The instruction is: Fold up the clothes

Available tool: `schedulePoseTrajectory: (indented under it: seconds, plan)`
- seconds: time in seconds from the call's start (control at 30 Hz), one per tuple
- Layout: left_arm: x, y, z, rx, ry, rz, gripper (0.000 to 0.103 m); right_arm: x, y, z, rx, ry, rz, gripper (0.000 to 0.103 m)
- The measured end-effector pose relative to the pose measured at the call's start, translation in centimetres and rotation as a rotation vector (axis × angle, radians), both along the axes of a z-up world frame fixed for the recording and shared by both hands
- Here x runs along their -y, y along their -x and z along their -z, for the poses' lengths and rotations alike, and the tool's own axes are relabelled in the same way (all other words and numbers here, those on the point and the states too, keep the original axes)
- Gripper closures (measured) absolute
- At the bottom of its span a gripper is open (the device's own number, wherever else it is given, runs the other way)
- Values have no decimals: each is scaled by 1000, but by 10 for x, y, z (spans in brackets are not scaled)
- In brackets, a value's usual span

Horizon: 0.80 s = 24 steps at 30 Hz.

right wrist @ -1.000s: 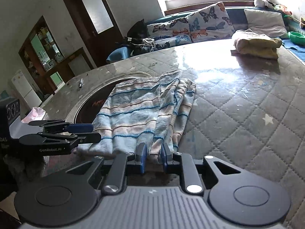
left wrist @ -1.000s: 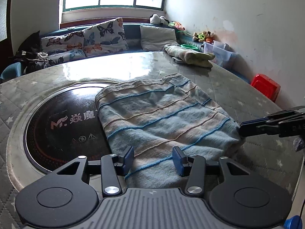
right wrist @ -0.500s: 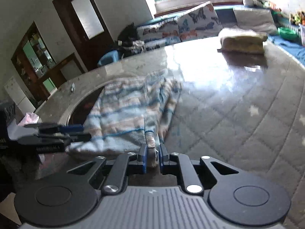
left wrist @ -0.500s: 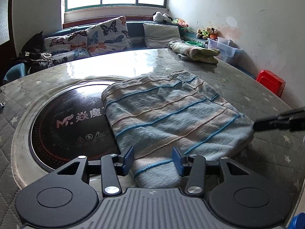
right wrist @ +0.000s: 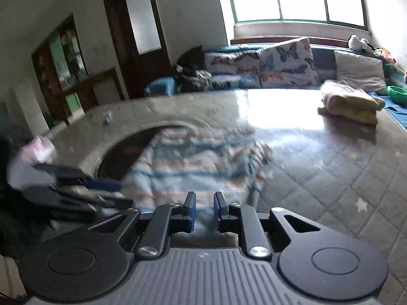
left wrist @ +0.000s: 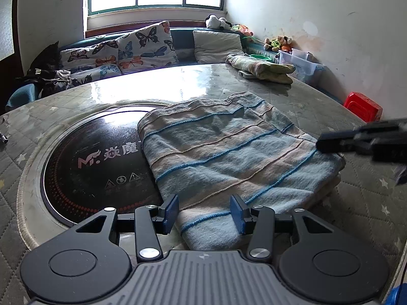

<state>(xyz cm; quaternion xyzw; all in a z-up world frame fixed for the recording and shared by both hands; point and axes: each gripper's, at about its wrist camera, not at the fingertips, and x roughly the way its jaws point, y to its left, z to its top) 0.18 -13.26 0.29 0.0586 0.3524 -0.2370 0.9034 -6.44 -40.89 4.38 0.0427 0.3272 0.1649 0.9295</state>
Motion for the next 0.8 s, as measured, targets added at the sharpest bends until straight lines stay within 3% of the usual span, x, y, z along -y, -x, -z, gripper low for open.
schedulePoseTrajectory:
  seconds: [0.3, 0.5, 0.77, 0.8]
  plan:
    - [5, 0, -23, 50, 17, 26, 55, 36, 17, 18, -113, -130, 80, 88]
    - [55, -2, -35, 100, 22, 169, 55, 47, 6, -7, -68, -127, 76, 87]
    - [116, -9, -22, 102, 32, 352, 56, 42, -43, -32, -27, -101, 7, 87]
    - [119, -9, -18, 88, 36, 373, 60, 40, -49, -32, -29, -96, -4, 87]
